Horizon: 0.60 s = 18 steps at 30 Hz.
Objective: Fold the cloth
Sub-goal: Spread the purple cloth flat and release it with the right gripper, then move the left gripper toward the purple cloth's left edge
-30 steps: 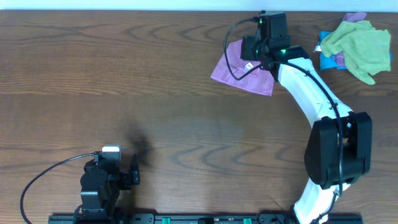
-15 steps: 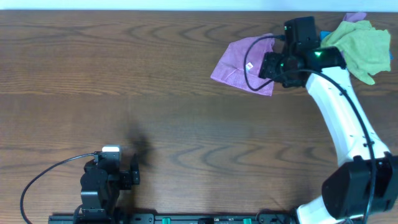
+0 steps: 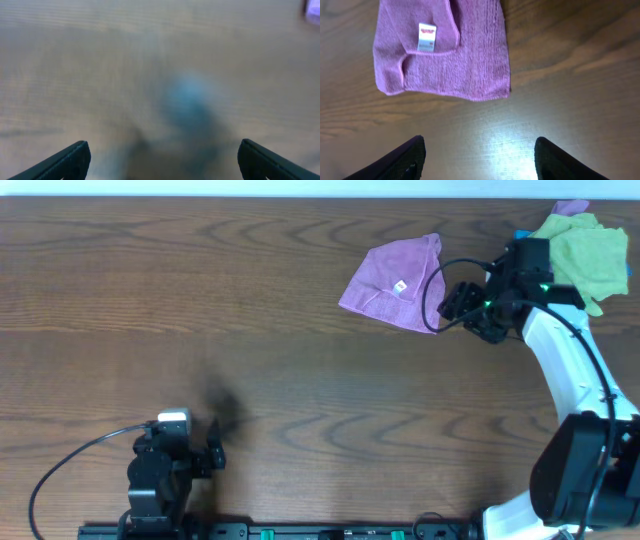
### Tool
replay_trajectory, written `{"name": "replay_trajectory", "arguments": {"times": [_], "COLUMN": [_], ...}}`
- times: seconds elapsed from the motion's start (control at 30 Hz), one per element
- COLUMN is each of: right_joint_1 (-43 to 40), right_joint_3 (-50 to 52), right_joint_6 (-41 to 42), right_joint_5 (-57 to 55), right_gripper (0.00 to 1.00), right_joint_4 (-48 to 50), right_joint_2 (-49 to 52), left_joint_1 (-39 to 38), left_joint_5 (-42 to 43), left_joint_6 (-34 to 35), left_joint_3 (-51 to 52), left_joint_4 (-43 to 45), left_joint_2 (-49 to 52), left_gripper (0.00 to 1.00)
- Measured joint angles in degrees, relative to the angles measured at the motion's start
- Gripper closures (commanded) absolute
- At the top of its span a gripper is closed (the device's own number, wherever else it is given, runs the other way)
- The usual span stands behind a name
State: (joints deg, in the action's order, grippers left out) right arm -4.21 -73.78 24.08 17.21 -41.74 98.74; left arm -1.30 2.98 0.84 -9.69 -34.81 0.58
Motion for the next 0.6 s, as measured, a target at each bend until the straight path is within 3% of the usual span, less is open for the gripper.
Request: {"name": "replay_trajectory", "arguments": {"times": [0.3,0.6], "right_joint_1": [-0.8,-0.8], "right_joint_3": [7.8,11.7], "right_joint_6": [2.1,5.1], "right_joint_5": [5.0,6.1], "right_gripper": [0.28,0.27], "right_joint_4": [8.4,14.1], "right_joint_2": [0.0,0.4], "left_joint_1": [0.0,0.0], "left_joint_5": [1.3,7.9], "left_joint_6": [12.9,17.8], "left_joint_3": [-5.0,-26.6], "left_joint_4": [3.0,2.9], "left_joint_2": [6.6,35.9], "left_gripper": [0.05,0.05]}}
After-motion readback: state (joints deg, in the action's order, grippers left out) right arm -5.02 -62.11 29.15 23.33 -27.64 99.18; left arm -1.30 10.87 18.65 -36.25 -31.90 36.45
